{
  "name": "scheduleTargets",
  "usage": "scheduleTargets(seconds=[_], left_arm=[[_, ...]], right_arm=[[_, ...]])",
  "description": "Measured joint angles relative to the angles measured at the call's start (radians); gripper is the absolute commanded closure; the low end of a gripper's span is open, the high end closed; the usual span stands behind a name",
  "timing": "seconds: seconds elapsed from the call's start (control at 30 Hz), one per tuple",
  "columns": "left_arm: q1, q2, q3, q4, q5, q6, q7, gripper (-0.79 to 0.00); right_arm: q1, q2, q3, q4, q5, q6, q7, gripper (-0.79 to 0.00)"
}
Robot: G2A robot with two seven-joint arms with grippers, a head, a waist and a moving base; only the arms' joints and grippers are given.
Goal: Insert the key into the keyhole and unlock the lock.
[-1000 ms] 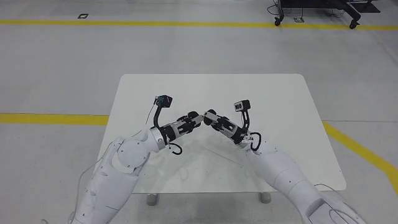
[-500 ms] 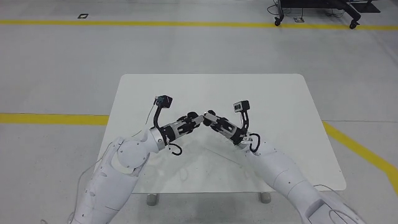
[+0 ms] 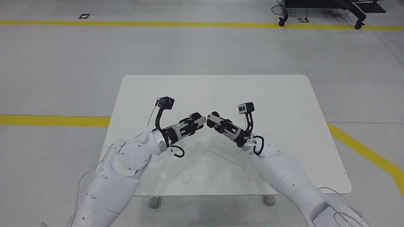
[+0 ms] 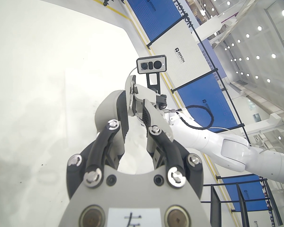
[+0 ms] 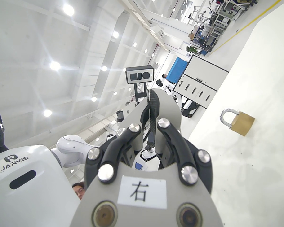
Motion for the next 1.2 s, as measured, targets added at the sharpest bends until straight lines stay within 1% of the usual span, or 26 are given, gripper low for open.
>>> scheduleTargets(seconds=[0.13, 0.2, 0.23, 0.47, 0.53, 0.63, 0.83, 1.2], left_arm=[[0.0, 0.001, 0.001, -0.003, 0.019, 0.004, 0.007, -0.089], [0.002, 0.002, 0.003, -0.005, 0.026, 0.005, 0.01, -0.015], [0.002, 0.002, 0.004, -0.005, 0.028, 0.006, 0.011, 0.0], [0.001, 0.004, 0.008, -0.009, 0.051, 0.005, 0.013, 0.0], [0.002, 0.005, 0.01, -0.012, 0.083, 0.001, 0.028, 0.0], [0.009, 0.005, 0.01, -0.017, 0.097, 0.001, 0.061, 0.0], [0.015, 0.004, -0.014, -0.02, 0.073, 0.004, 0.129, 0.0], [0.016, 0.004, -0.015, -0.016, 0.067, 0.011, 0.136, 0.0]], right_arm=[[0.005, -0.005, -0.006, 0.006, 0.003, 0.002, 0.002, 0.0], [0.006, -0.007, -0.007, 0.008, 0.003, 0.002, 0.002, 0.0], [0.007, -0.008, -0.007, 0.009, 0.002, 0.002, 0.002, 0.0], [0.004, -0.006, -0.001, 0.009, 0.0, -0.003, -0.003, 0.0], [0.002, -0.006, 0.0, 0.008, 0.001, -0.002, -0.002, -0.785], [0.003, -0.004, 0.002, 0.013, 0.001, 0.008, 0.008, -0.785], [0.004, -0.004, 0.003, 0.013, 0.001, 0.008, 0.008, -0.785], [0.004, -0.004, 0.003, 0.013, 0.001, 0.008, 0.008, -0.785]])
